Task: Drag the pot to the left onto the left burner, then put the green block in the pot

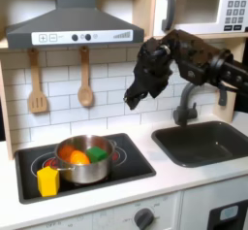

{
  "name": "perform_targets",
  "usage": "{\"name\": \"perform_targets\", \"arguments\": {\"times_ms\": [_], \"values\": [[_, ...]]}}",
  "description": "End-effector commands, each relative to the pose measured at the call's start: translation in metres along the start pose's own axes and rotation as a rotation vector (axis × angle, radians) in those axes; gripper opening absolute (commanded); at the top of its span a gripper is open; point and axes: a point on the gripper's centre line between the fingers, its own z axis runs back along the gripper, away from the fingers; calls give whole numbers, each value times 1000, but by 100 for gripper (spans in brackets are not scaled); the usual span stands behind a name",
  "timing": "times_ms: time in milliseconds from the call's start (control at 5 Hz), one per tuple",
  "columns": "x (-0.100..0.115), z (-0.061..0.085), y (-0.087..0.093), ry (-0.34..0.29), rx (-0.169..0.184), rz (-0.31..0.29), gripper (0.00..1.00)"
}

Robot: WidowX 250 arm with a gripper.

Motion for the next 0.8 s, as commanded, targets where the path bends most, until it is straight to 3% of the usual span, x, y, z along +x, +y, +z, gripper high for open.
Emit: {"name": "perform_targets", "arguments": {"times_ms": [0,200,400,600], "values": [[8,9,9,-159,-19,54,100],[10,18,12,-210,-10,63,100],[2,16,14,-222,-17,95,100],[-6,14,17,-190,-1,85,100]]}}
